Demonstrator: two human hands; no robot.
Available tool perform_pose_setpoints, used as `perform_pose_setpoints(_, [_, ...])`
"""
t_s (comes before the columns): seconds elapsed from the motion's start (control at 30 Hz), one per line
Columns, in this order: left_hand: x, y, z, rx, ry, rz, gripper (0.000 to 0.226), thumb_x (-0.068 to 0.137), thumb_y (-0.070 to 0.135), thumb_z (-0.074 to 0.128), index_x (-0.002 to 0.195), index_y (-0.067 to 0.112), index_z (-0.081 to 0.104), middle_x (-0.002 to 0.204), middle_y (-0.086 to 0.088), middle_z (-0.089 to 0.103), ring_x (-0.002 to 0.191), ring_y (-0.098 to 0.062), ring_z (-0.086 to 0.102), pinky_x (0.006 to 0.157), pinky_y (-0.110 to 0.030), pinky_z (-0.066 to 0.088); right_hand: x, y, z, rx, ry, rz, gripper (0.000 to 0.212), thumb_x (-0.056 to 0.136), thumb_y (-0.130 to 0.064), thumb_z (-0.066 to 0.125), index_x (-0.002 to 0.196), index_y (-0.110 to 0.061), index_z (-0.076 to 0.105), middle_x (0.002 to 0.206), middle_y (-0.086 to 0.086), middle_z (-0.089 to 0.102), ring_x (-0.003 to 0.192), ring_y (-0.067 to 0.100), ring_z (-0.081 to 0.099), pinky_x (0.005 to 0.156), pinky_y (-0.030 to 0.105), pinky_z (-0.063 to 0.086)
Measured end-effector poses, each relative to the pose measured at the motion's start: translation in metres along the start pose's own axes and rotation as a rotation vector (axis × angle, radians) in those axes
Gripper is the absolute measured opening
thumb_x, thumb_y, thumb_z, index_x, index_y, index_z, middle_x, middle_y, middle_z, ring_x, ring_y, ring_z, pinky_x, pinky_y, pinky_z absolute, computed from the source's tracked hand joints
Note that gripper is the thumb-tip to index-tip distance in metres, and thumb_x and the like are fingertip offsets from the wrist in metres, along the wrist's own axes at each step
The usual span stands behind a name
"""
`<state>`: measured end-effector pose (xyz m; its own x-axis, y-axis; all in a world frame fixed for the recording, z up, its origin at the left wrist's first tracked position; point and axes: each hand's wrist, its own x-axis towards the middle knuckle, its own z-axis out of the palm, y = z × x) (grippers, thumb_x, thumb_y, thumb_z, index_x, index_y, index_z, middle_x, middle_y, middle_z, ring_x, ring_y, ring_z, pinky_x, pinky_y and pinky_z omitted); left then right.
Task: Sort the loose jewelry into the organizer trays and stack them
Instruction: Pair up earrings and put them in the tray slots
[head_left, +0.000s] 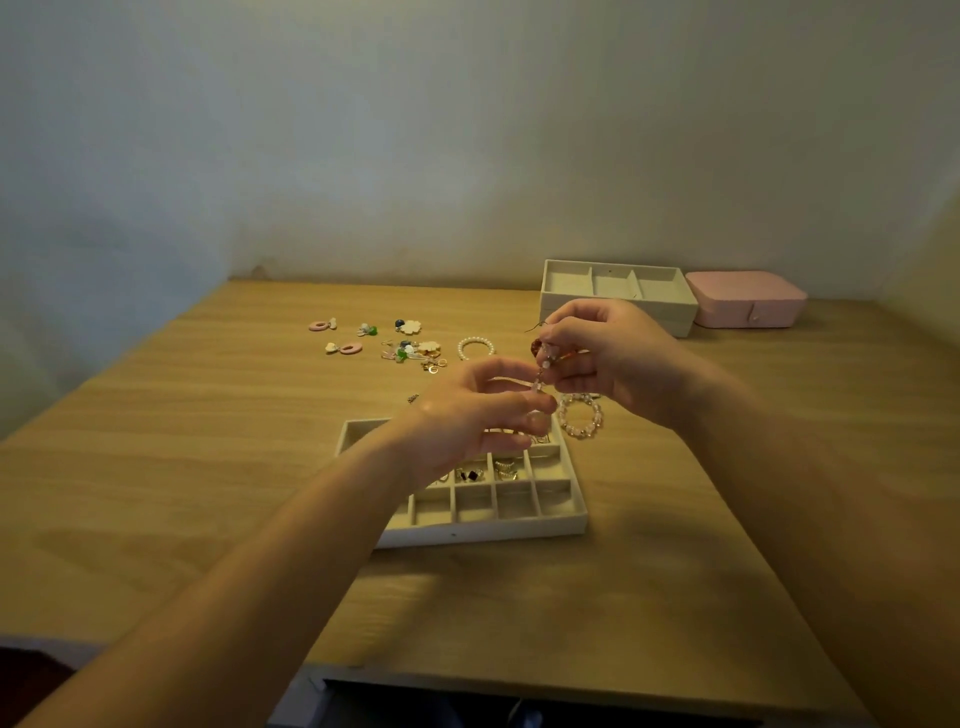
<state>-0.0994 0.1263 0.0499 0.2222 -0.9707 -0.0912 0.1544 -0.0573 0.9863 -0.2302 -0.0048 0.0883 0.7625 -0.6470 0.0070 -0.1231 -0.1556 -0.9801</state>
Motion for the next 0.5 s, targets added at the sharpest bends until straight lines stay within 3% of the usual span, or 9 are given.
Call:
perform_pose_setpoints(0.27, [-0.003,-0.007,-0.001,0.102,0.106,0.049,0.02,0.085,0.006,0.075,0.102,0.009,0.064,0.089,-0.008,0.074,0.072,-0.017,0.066,0.064,-0.026,0.058,0.003,0.011,-0.007,-0.009,0.047,0.005,0.017,0.097,-0.017,0.066,0.105,-0.002,0.066,0.077,0.007,0.073,0.069,0.019,0.072,0.063,0.028,0.059])
perform_pose_setpoints(0.4, [-0.001,-0.009,-0.003,0.324,0.143,0.118,0.015,0.084,0.013,0.078,0.092,0.015,0.066,0.077,0.001,0.072,0.066,-0.011,0.063,0.056,-0.021,0.051,0.004,0.019,-0.012,-0.09,0.027,0.022,0.015,0.093,-0.017,0.071,0.104,-0.006,0.069,0.083,0.007,0.076,0.074,0.021,0.075,0.068,0.031,0.063])
perform_pose_setpoints(0.5, [0.005,-0.013,-0.005,0.542,0.154,0.188,0.013,0.081,0.019,0.081,0.089,0.021,0.07,0.081,0.0,0.074,0.066,-0.005,0.067,0.057,-0.019,0.051,0.004,0.027,-0.015,-0.165,0.002,0.043,0.016,0.09,-0.014,0.074,0.103,-0.006,0.07,0.087,0.01,0.077,0.076,0.021,0.076,0.069,0.03,0.063])
